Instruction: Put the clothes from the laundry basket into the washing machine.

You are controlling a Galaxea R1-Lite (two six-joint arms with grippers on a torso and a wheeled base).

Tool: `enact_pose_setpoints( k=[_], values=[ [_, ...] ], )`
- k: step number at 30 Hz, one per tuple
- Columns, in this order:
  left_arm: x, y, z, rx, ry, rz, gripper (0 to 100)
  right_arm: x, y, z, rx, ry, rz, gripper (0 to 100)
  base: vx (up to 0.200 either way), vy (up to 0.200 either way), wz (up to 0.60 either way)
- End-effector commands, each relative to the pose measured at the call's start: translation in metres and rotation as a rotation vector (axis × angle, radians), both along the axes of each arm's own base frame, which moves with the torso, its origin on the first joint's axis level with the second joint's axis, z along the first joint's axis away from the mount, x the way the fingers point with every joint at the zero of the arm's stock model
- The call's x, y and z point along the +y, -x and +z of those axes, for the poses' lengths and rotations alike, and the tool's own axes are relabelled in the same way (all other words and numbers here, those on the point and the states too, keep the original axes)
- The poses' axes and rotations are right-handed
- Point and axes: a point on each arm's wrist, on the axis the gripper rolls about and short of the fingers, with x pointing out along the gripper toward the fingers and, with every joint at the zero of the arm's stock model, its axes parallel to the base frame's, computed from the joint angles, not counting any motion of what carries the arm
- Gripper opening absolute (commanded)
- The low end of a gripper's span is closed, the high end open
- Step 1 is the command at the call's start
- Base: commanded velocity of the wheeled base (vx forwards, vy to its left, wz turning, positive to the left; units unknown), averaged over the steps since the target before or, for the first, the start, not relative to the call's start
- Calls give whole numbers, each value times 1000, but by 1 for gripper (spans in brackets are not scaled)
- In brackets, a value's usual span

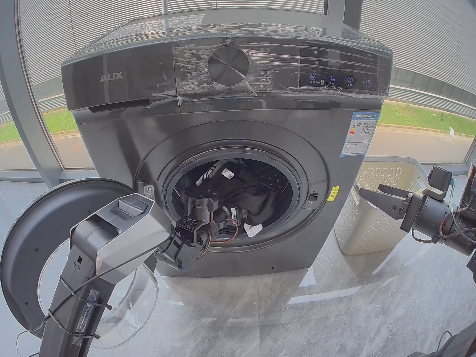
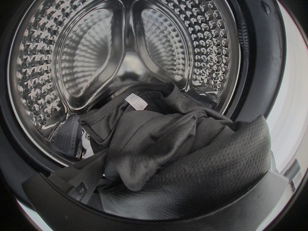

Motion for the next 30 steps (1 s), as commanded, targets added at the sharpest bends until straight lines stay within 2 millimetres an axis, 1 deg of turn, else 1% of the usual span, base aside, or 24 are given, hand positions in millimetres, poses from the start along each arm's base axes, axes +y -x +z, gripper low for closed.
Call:
enact_pose_setpoints(
  k=[1, 4, 7, 10, 13, 15, 23, 25, 27, 28, 29, 30],
  values=[
    [1, 2, 8, -13, 5, -2, 100, 0, 1, 0, -2, 0, 1, 100, 0, 0, 0],
    [-2, 2, 17, -41, 38, -19, 100, 0, 0, 0, -2, 0, 1, 100, 0, 0, 0],
    [-4, -3, 29, -87, 116, -20, 100, 0, 0, 0, 0, 0, 1, 100, 0, 0, 0],
    [-10, -15, 50, -194, 207, -11, 100, 0, 0, 0, 1, 0, 3, 100, 0, 0, 0],
    [-9, -30, 60, -280, 231, 27, 100, 0, 0, 0, 1, 0, 3, 100, 0, 0, 0],
    [-7, -36, 64, -309, 236, 60, 100, 0, 0, 0, 1, 0, 3, 100, 0, 0, 0],
    [-12, -34, 59, -288, 225, 56, 100, 0, 0, 0, -2, 0, 1, 100, 0, 0, 0],
    [-12, -35, 52, -232, 193, 61, 100, 0, 0, 0, -2, 0, 1, 100, 0, 0, 0],
    [-10, -31, 39, -118, 135, 71, 100, 0, -1, 0, 1, 0, 1, 100, 0, 0, 0],
    [-9, -30, 36, -97, 123, 73, 100, 0, -1, 0, 1, 0, 1, 100, 0, 0, 0],
    [-6, -23, 32, -14, 76, 76, 100, 0, -1, 0, 0, 0, 1, 100, 0, 0, 0],
    [-4, -19, 32, 24, 56, 74, 100, 0, -1, 0, -2, 0, 1, 100, 0, 0, 0]
  ],
)
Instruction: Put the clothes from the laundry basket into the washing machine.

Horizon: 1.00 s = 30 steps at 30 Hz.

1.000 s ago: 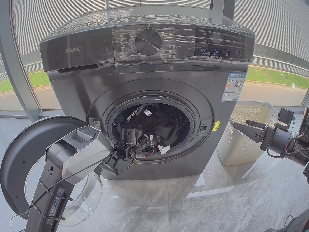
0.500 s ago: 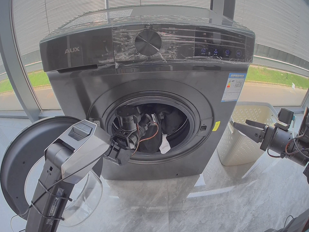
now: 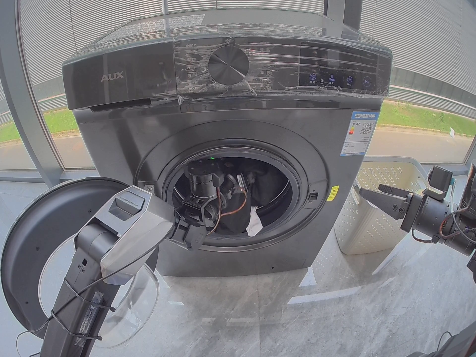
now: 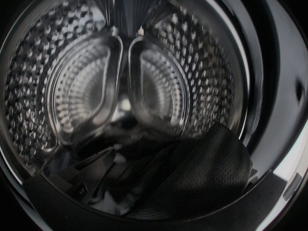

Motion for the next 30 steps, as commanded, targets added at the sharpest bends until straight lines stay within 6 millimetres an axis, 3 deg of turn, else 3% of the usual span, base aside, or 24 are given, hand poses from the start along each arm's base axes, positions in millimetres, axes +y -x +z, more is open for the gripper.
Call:
enact_pose_setpoints(
  k=[1, 13, 17, 20, 23, 27, 30],
  values=[
    [8, 16, -19, 210, -106, 1, 100, 0, -1, 0, -1, 0, 1, 100, 0, 0, 0],
    [4, 17, -13, 154, -169, -55, 100, 0, 0, 0, -2, -2, 2, 100, 0, 0, 0],
    [-5, 28, -1, 120, -130, -97, 100, 0, 0, 0, 0, -2, 2, 100, 0, 0, 0],
    [-9, 45, 0, 176, -85, -122, 100, 0, 0, 0, -2, -2, 2, 100, 0, 0, 0],
    [-5, 50, -2, 195, -65, -116, 100, 0, 0, 1, -4, -1, 3, 100, 0, 0, 0],
    [-6, 42, 18, 32, 32, -116, 100, 0, 0, 1, -3, -2, 2, 100, 0, 0, 0],
    [-4, 46, 20, 4, 57, -114, 100, 0, 0, 1, -5, -3, 2, 100, 0, 0, 0]
  ],
)
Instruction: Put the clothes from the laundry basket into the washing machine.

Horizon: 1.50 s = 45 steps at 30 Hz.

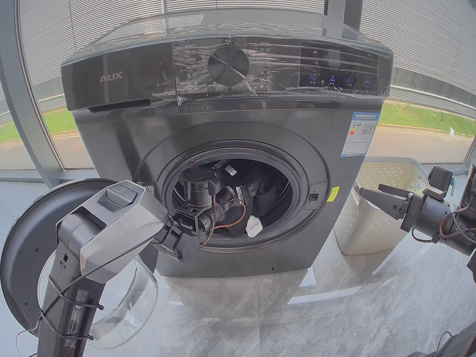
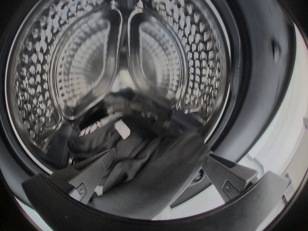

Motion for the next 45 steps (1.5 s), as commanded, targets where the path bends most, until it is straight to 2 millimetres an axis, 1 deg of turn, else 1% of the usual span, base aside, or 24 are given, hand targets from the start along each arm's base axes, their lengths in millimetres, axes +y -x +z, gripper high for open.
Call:
enact_pose_setpoints(
  k=[1, 4, 5, 7, 8, 11, 12, 17, 22, 24, 27, 28, 30, 32, 33, 34, 36, 37, 41, 42, 43, 44, 45],
  values=[
    [2, 7, 13, -53, 54, -1, 100, 0, -1, 2, -8, -2, 1, 100, 0, 0, 0],
    [12, 25, 6, 20, 12, -3, 100, 1, -2, 4, -14, -4, 1, 100, 0, 0, 0],
    [17, 34, -2, 62, -13, -4, 100, 1, -2, 4, -15, -5, 1, 100, 0, 0, 0],
    [21, 42, -8, 95, -37, -6, 100, 1, -3, 4, -15, -5, 1, 100, 0, 0, 0],
    [28, 51, -16, 133, -69, -10, 100, 1, -3, 5, -19, -4, 3, 100, 0, 0, 0],
    [36, 60, -26, 154, -132, -11, 100, 2, -3, 4, -15, -5, 7, 100, 0, 0, 0],
    [39, 62, -28, 152, -154, -15, 100, 3, -3, 4, -15, -5, 9, 100, 0, 0, 0],
    [39, 63, -26, 125, -139, -30, 100, 3, -3, 5, -20, -6, 9, 100, 0, 0, 0],
    [40, 67, -29, 128, -139, -32, 100, 3, -3, 6, -21, -6, 9, 100, 0, 0, 0],
    [43, 76, -41, 174, -161, -38, 100, 3, -3, 5, -19, -4, 10, 100, 0, 0, 0],
    [45, 80, -57, 222, -188, -38, 100, 3, -3, 5, -19, -4, 12, 100, 0, 0, 0],
    [46, 80, -61, 227, -191, -37, 100, 3, -3, 5, -18, -4, 12, 100, 0, 0, 0],
    [46, 79, -61, 226, -190, -37, 100, 3, -3, 5, -20, -6, 12, 100, 0, 0, 0],
    [43, 76, -56, 191, -172, -39, 100, 3, -2, 6, -22, -7, 10, 100, 0, 0, 0],
    [41, 76, -49, 162, -157, -41, 100, 3, -2, 6, -22, -7, 10, 100, 0, 0, 0],
    [39, 78, -43, 139, -144, -46, 100, 2, -1, 6, -22, -7, 10, 100, 0, 0, 0],
    [37, 89, -22, 101, -124, -63, 100, 2, 0, 6, -22, -7, 10, 100, 0, 0, 0],
    [38, 100, -14, 99, -123, -75, 100, 2, 0, 6, -25, -6, 10, 100, 0, 0, 0],
    [45, 148, 33, 50, -92, -123, 100, 0, 9, 6, -31, -8, 12, 100, 0, 0, 0],
    [45, 148, 33, 50, -92, -123, 100, 0, 9, 6, -31, -8, 12, 100, 0, 0, 0],
    [48, 163, 47, 30, -80, -139, 100, -1, 12, 5, -29, -8, 12, 100, 0, 0, 0],
    [53, 184, 70, -9, -47, -162, 100, -3, 19, 2, -26, -5, 17, 100, 0, 0, 0],
    [56, 196, 81, -31, -31, -174, 100, -5, 24, 1, -29, -1, 28, 100, 0, 0, 0]
  ],
)
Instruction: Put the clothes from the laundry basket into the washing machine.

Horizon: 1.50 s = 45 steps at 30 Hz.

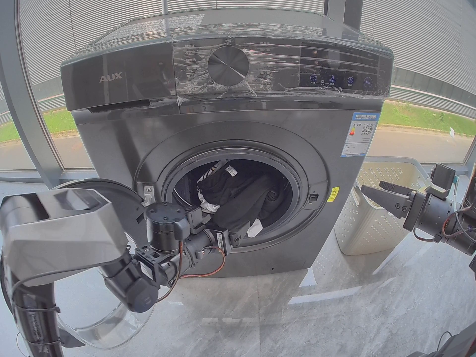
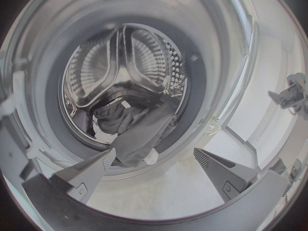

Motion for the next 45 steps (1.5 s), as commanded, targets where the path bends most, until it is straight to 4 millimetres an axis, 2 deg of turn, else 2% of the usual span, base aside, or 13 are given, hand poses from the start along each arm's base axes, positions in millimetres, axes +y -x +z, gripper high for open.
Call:
enact_pose_setpoints(
  k=[1, 4, 6, 8, 12, 16, 19, 22, 33, 34, 36, 38, 45],
  values=[
    [17, 85, 89, -141, 116, -97, 100, -7, 26, -6, -13, 11, 34, 100, 0, 0, 0],
    [32, 112, 108, -184, 149, -117, 100, -11, 42, -9, -51, 42, 96, 100, 0, 0, 0],
    [32, 112, 108, -184, 149, -117, 100, -11, 42, -9, -51, 42, 96, 100, 0, 0, 0],
    [54, 136, 128, -250, 193, -112, 100, -17, 66, -17, -98, 78, 177, 100, 0, 0, 0],
    [74, 144, 140, -307, 212, -63, 100, -21, 81, -23, -116, 82, 207, 100, 0, 0, 0],
    [139, 164, 152, -431, 177, 147, 100, -31, 112, -29, -191, 81, 216, 100, 0, 0, 0],
    [159, 182, 145, -460, 136, 174, 100, -34, 123, -33, -219, 77, 216, 100, 0, 0, 0],
    [182, 222, 129, -502, 108, 240, 100, -39, 137, -34, -280, 80, 213, 100, 0, 0, 0],
    [192, 268, 119, -506, 109, 308, 100, -53, 180, -61, -266, 150, 208, 100, 0, 0, 0],
    [194, 295, 97, -435, 83, 305, 100, -61, 206, -87, -275, 194, 214, 100, 0, 0, 0],
    [195, 314, 80, -415, 63, 307, 100, -65, 219, -104, -284, 224, 214, 100, 0, 0, 0],
    [197, 333, 58, -424, 14, 316, 100, -68, 226, -102, -284, 227, 202, 100, 0, 0, 0],
    [198, 339, 33, -317, -119, 486, 100, -71, 223, -101, -242, 236, -8, 100, 0, 0, 0]
  ],
)
